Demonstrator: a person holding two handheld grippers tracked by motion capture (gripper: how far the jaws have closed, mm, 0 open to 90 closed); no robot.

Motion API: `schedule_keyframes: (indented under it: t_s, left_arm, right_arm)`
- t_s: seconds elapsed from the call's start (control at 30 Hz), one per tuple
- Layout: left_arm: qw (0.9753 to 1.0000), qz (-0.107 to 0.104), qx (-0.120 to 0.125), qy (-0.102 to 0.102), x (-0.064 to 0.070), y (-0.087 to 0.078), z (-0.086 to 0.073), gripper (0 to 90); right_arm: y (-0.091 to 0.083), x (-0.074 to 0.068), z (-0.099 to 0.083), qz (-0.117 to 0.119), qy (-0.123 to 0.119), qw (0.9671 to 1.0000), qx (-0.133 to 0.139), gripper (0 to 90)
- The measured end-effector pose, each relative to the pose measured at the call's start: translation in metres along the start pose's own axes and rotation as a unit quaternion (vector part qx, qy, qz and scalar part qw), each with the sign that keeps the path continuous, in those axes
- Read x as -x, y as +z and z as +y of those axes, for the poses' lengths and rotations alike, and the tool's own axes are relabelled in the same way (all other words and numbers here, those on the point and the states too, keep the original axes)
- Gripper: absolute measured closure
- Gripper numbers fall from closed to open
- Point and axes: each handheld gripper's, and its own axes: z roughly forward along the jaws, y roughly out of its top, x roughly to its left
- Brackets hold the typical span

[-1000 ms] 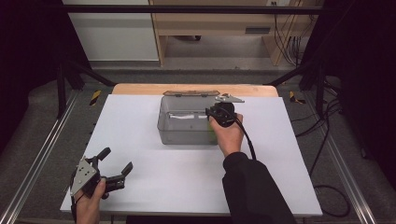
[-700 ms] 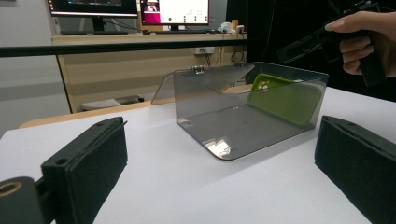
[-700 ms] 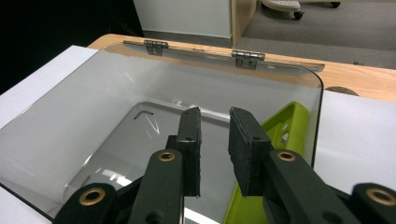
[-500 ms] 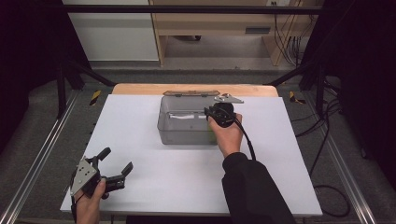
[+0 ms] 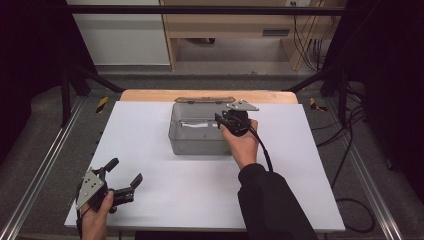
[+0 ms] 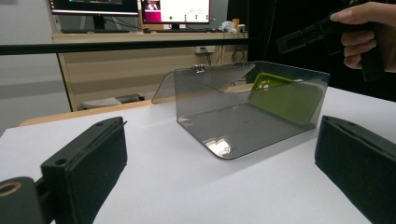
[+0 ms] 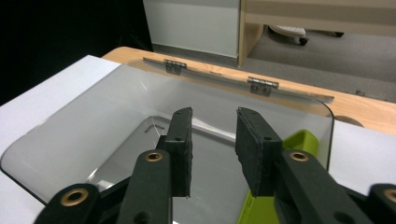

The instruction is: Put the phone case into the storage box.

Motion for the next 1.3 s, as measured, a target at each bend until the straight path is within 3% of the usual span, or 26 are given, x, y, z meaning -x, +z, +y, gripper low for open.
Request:
schedule_keyframes:
  t_s: [0.5,1.0,1.3]
  left_arm:
    - [1.0,0.0,-0.001,-0.001,0.0,0.0,0.0,2.1]
    - [1.0,0.002,-0.002,-0.004,0.0,0.0,0.0,2.0]
    - [0.9999,0.007,-0.006,-0.012,-0.001,0.001,-0.001,1.3]
  right_arm:
    - [-0.001,-0.009,0.006,0.01,-0.009,0.9981,0.06,31.4]
    - [-0.007,-0.012,0.008,-0.003,-0.021,0.9969,0.076,11.5]
    - [-0.014,-0.011,0.011,-0.002,-0.027,0.9962,0.083,8.1]
